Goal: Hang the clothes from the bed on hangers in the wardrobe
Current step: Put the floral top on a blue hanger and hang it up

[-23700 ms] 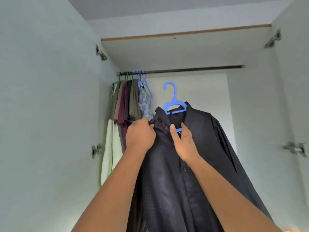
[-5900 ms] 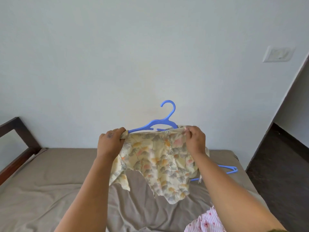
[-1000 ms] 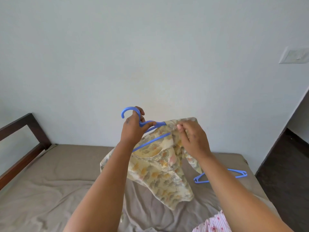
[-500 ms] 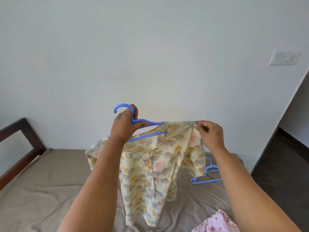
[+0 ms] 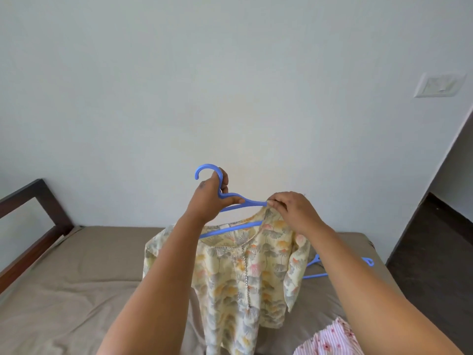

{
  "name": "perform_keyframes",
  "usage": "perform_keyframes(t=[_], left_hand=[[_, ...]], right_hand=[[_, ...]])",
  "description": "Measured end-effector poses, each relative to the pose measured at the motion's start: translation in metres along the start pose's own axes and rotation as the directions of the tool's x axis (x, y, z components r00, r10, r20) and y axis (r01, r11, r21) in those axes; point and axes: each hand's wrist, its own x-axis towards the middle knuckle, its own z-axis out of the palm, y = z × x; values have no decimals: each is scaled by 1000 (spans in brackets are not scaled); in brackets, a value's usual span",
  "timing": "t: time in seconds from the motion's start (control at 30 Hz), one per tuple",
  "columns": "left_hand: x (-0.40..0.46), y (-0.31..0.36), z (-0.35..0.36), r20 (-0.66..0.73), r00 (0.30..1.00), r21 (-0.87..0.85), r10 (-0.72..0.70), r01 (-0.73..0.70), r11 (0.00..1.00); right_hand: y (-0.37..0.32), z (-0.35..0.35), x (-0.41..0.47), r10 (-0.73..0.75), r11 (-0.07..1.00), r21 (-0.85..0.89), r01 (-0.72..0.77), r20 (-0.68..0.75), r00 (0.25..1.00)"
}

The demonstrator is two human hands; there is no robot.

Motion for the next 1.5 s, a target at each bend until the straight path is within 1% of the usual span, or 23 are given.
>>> perform_keyframes(t=[0.07, 0.13, 0.23, 0.3, 0.37, 0.4, 0.43, 0.47, 0.5, 0.57, 0.63, 0.7, 0.8, 0.9, 0.97, 1.1, 1.17, 1.3, 1.4, 1.5], left_hand=[[0, 4, 1, 13, 1000, 10, 18, -19, 1000], [0, 6, 2, 9, 1000, 2, 30, -30, 1000], [-1, 8, -4, -29, 999, -11, 22, -22, 1000], [0, 8, -10, -59, 998, -49, 20, -22, 999], [1, 4, -18, -110, 993, -44, 39, -44, 998], [0, -1, -22, -139, 989, 9, 51, -50, 999], [-1, -8, -28, -167, 985, 98, 52, -36, 994], [-4, -16, -35, -194, 980, 199, 31, 8, 980], [-8, -25, -42, -216, 976, 276, -18, 79, 958], [-16, -41, -55, -209, 969, 365, -134, 205, 908], [-18, -49, -62, -167, 968, 415, -187, 242, 877], [-14, -49, -63, -176, 973, 403, -146, 207, 892], [-7, -30, -55, -231, 973, 383, 1, 90, 919], [-4, -9, -29, -167, 978, 386, 127, -54, 921], [-5, -4, -10, -146, 968, 364, 202, -137, 921], [-9, 8, 28, -173, 951, 332, 256, -189, 924], [-12, 32, 42, -179, 939, 288, 295, -237, 928], [-19, 95, 53, -238, 876, 206, 420, -377, 903], [-34, 136, 58, -222, 845, 165, 487, -459, 873], [-62, 178, 67, -186, 834, 78, 520, -515, 854]], right_hand=[[-10, 2, 2, -36, 999, 24, 36, -5, 999], [-21, 1, 3, -42, 999, 31, 41, 32, 999], [-22, -6, 3, -11, 986, -162, 26, 93, 996], [-16, -11, 4, -28, 988, -148, 35, 47, 998], [-8, -16, 4, -23, 995, -98, 19, -43, 999], [-5, -20, 4, -12, 997, -75, 6, -85, 996], [-2, -24, 4, 6, 999, -47, -12, -123, 992], [1, -30, 4, 27, 999, -24, -31, -153, 988], [5, -36, 5, 54, 998, -7, -56, -174, 983], [12, -46, 4, 91, 996, -3, -94, -203, 975], [16, -52, 0, 109, 992, -33, -118, -213, 971], [16, -55, -7, 126, 988, -53, -143, -242, 962], [14, -56, -24, 173, 976, -73, -203, -298, 939], [12, -61, -49, 183, 955, -158, -250, -347, 920], [13, -66, -70, 186, 935, -209, -286, -399, 898], [12, -87, -120, 240, 880, -271, -390, -455, 858], [7, -103, -149, 262, 852, -278, -444, -507, 821], [-21, -139, -210, 284, 785, -275, -555, -636, 717], [-48, -167, -257, 287, 716, -313, -623, -683, 672], [-78, -195, -311, 290, 634, -350, -690, -720, 631]])
